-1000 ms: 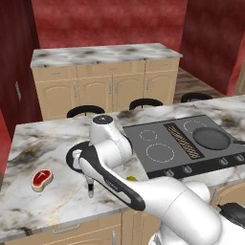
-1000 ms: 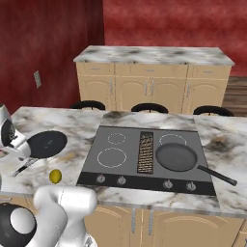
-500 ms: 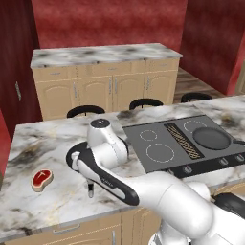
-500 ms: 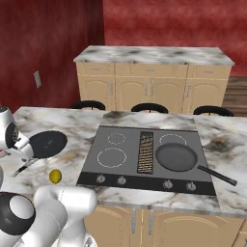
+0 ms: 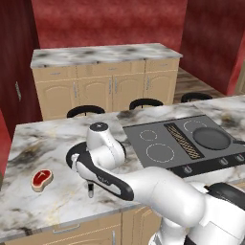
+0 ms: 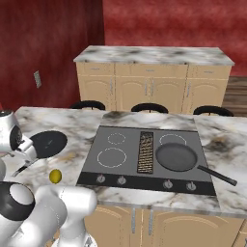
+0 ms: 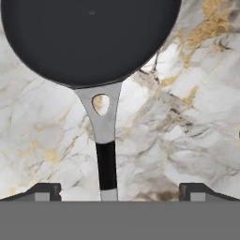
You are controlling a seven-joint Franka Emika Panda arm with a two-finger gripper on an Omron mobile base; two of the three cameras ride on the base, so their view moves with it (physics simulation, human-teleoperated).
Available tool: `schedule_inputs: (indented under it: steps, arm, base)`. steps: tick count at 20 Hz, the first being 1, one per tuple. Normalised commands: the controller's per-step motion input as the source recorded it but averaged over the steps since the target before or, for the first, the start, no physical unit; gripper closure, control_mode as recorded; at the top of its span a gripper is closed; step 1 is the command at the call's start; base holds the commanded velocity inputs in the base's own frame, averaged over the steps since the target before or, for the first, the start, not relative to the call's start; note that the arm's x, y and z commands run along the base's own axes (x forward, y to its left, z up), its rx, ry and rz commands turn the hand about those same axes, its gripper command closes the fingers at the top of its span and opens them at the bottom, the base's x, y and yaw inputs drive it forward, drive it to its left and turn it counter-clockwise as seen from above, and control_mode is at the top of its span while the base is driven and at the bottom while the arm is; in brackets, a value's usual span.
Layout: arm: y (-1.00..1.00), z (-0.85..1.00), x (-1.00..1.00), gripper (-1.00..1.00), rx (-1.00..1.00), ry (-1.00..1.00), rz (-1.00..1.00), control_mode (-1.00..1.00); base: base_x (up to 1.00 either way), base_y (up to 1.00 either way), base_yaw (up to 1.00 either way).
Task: Place both pans onto different burners. Then place the lemon and the steak on different pans.
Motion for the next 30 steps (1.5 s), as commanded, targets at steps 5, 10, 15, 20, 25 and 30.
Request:
schedule_inputs:
  steps: [5,10,15,20,25,30]
  arm:
    - [0.04,-0.14,0.18,-1.0,0.0,0.0,0.0,-1.0]
    - [0.06,-0.14,0.22,-1.0,0.0,0.0,0.0,-1.0]
    - [0.04,-0.21,0.23,-1.0,0.0,0.0,0.0,-1.0]
    - [0.05,-0.25,0.19,-1.0,0.0,0.0,0.0,-1.0]
    - [0.12,-0.23,0.21,-1.0,0.0,0.0,0.0,-1.0]
    - [0.07,-0.19,0.2,-1.0,0.0,0.0,0.0,-1.0]
  base:
    - [0.0,0.0,0.0]
    - [0.0,0.0,0.0]
    - [0.0,0.0,0.0]
    - [0.0,0.0,0.0]
    - [0.0,0.0,0.0]
    - [0.0,0.0,0.0]
